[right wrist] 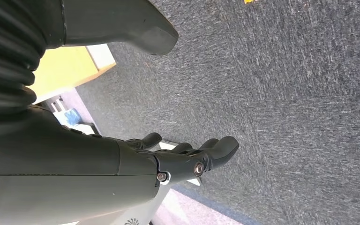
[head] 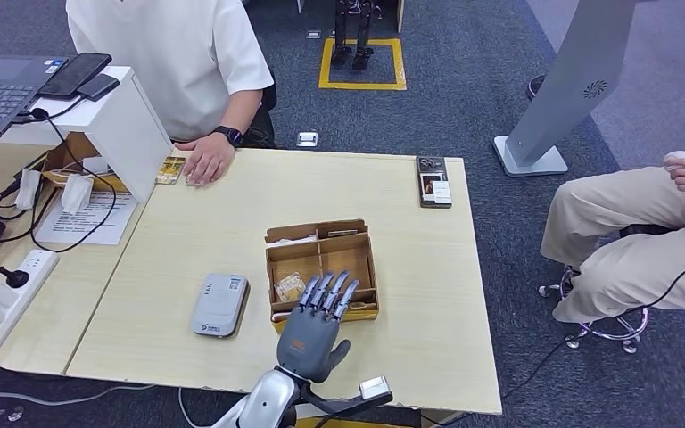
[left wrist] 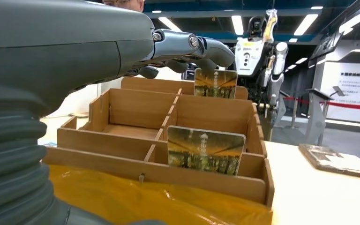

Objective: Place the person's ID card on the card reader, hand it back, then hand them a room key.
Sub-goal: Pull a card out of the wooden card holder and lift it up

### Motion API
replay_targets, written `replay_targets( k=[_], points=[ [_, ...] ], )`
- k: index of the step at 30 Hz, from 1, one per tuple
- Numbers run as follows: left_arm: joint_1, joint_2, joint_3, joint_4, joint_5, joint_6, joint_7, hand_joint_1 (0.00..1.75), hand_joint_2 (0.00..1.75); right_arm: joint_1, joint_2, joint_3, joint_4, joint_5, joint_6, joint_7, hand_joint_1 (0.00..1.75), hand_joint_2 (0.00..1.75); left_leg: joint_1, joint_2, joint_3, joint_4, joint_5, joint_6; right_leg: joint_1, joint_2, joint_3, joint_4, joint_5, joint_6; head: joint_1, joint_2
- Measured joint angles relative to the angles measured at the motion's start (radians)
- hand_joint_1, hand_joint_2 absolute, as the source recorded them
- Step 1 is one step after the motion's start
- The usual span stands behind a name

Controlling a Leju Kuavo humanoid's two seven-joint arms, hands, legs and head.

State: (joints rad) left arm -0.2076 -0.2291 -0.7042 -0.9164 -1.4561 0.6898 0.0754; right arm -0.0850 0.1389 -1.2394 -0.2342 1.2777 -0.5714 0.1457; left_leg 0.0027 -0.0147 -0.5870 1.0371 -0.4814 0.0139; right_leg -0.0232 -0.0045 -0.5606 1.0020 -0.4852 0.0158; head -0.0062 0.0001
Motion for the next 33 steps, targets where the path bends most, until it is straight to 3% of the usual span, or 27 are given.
replay_targets(
  k=[2,3,6,11,17,20,24,26,27,28,31,32,33],
  points=[
    [0.000,-0.003,0.000,0.010,0.001,0.000,0.005,1.24,1.75,0.000,0.000,0.000,0.000,0.000,0.000,0.000,0.00,1.75,0.000,0.000,0.000,0.000,0.000,0.000,0.000,0.000,0.000,0.000,0.000,0.000,0.000,0.000],
    [0.000,-0.005,0.000,0.014,0.002,0.000,0.007,1.38,1.75,0.000,0.000,0.000,0.000,0.000,0.001,0.000,0.00,1.75,0.000,0.000,0.000,0.000,0.000,0.000,0.000,0.000,0.000,0.000,0.000,0.000,0.000,0.000],
    [-0.001,-0.007,0.002,0.023,0.007,0.000,0.008,1.38,1.75,0.000,0.000,0.000,0.000,0.001,0.002,0.000,0.00,1.75,0.000,0.000,0.000,0.000,0.000,0.000,0.000,0.000,0.000,0.000,0.000,0.000,0.000,0.000],
    [-0.002,-0.011,0.011,0.028,0.007,0.002,0.008,1.17,1.75,0.000,0.000,0.000,0.000,0.003,0.006,0.000,0.00,1.75,0.000,0.000,0.000,0.000,0.000,0.000,0.000,0.000,0.000,0.000,0.000,0.000,0.000,0.000],
    [-0.006,-0.013,0.019,0.028,0.004,0.009,0.008,0.53,1.75,0.000,0.000,0.000,0.000,0.003,0.006,0.000,0.00,1.75,0.000,0.000,0.000,0.000,0.000,0.000,0.000,0.000,0.000,0.000,0.000,0.000,0.000,0.000],
    [-0.004,-0.013,0.023,0.029,0.003,0.009,0.008,0.49,1.75,0.000,0.000,0.000,0.000,0.003,0.006,0.000,0.00,1.75,0.000,0.000,0.000,0.000,0.000,0.000,0.000,0.000,0.000,0.000,0.000,0.000,0.000,0.000],
    [-0.003,-0.013,0.025,0.029,0.001,0.009,0.008,0.22,1.75,0.000,0.000,0.000,0.000,0.003,0.006,0.000,0.00,1.75,0.000,0.000,0.000,0.000,0.000,0.000,0.000,0.000,0.000,0.000,0.000,0.000,0.000,0.000],
    [-0.003,-0.013,0.026,0.029,0.000,0.009,0.008,0.19,1.75,0.000,0.000,0.000,0.000,0.003,0.006,0.000,0.00,1.75,0.000,0.000,0.000,0.000,0.000,0.000,0.000,0.000,0.000,0.000,0.000,0.000,0.000,0.000],
    [-0.003,-0.013,0.026,0.029,0.000,0.009,0.008,0.22,1.75,0.000,0.000,0.000,0.000,0.003,0.006,0.000,0.00,1.75,0.000,0.000,0.000,0.000,0.000,0.000,0.000,0.000,0.000,0.000,0.000,0.000,0.000,0.000],
    [-0.003,-0.013,0.026,0.029,0.000,0.009,0.008,0.40,1.75,0.000,0.000,0.000,0.000,0.004,0.006,0.000,0.00,1.75,0.000,0.000,0.000,0.000,0.000,0.000,0.000,0.000,0.000,0.000,0.000,0.000,0.000,0.000],
    [0.000,-0.013,0.027,0.029,-0.001,0.009,0.004,1.28,1.75,0.000,0.000,0.000,0.000,0.006,0.006,0.000,0.00,1.75,0.000,0.000,0.000,0.000,0.000,0.000,0.000,0.000,0.000,0.000,0.000,0.000,0.000,0.000],
    [0.002,-0.013,0.027,0.029,0.000,0.009,0.000,1.41,1.75,0.000,0.000,0.000,0.000,0.006,0.006,0.000,0.00,1.75,0.000,0.000,0.000,0.000,0.000,0.000,0.000,0.000,0.000,0.000,0.000,0.000,0.000,0.000],
    [0.004,-0.013,0.027,0.029,0.000,0.009,-0.005,1.41,1.75,0.000,0.000,0.000,0.000,0.006,0.006,0.000,0.00,1.75,0.000,0.000,0.000,0.000,0.000,0.000,0.000,0.000,0.000,0.000,0.000,0.000,0.000,0.000]
  ],
)
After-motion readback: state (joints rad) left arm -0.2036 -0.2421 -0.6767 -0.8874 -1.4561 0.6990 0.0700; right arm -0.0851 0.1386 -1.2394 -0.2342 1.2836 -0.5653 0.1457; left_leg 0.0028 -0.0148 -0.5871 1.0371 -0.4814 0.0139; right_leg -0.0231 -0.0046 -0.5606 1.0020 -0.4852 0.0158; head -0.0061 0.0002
